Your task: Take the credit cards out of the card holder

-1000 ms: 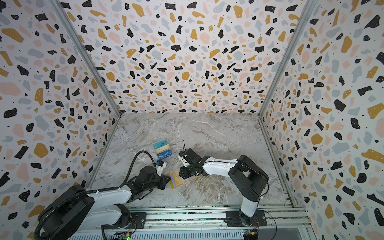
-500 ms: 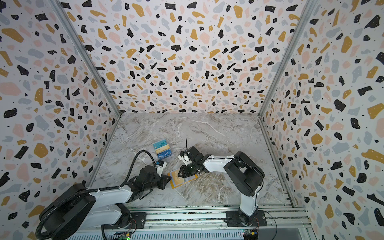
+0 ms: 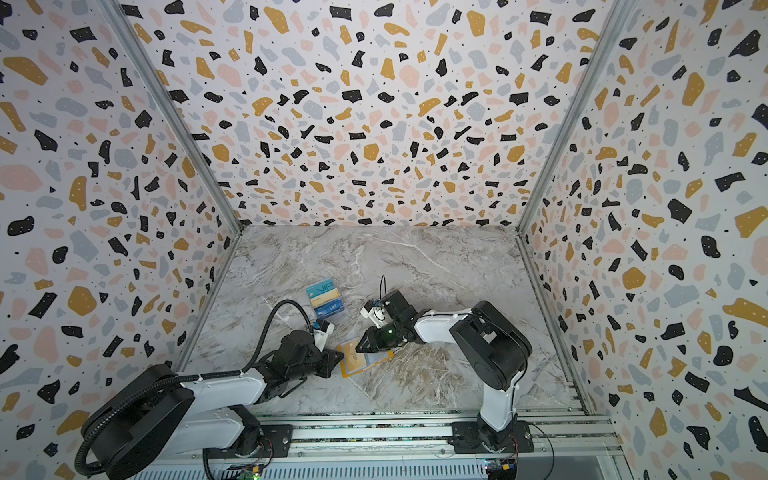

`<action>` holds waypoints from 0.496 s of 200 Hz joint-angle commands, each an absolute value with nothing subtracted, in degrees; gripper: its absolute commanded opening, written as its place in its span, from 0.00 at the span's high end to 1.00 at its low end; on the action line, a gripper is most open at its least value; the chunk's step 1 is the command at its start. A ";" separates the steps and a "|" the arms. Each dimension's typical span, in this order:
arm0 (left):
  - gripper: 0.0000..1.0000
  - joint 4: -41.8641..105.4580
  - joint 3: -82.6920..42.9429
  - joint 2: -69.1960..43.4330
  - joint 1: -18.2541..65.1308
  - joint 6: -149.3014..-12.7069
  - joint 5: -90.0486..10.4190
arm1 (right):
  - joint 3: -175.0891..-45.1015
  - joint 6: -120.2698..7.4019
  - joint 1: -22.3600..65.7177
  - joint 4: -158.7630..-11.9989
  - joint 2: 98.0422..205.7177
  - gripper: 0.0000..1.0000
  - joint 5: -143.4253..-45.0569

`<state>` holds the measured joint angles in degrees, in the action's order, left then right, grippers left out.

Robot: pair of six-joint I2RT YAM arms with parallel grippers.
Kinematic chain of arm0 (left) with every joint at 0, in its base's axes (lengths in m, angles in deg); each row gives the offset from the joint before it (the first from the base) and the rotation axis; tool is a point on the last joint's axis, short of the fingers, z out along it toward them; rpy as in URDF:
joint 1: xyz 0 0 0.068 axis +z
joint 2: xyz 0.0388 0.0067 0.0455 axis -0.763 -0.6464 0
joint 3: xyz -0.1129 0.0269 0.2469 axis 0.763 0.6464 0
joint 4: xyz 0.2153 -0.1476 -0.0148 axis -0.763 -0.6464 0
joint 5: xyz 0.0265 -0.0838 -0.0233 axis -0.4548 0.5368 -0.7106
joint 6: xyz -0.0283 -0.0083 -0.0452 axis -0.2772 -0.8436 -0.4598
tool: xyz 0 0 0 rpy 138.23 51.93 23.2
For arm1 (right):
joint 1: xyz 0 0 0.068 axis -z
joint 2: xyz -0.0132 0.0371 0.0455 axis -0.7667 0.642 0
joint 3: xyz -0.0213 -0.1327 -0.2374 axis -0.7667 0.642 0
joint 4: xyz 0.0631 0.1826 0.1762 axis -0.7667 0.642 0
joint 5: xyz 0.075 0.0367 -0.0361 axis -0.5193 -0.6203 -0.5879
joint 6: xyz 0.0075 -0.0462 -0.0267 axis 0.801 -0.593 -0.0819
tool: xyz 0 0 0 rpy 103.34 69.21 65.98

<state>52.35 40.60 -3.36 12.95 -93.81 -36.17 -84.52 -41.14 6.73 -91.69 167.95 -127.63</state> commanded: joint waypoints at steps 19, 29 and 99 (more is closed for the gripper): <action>1.00 47.75 40.87 -4.66 12.72 -93.46 -36.00 | -84.57 -41.12 6.19 -92.21 167.38 0.72 -129.33; 1.00 47.79 40.89 -4.75 12.73 -93.49 -36.02 | -84.45 -41.38 6.20 -91.85 167.39 0.72 -129.18; 1.00 47.89 40.88 -5.27 12.66 -93.61 -36.01 | -85.22 -43.64 6.12 -88.62 169.67 0.72 -127.82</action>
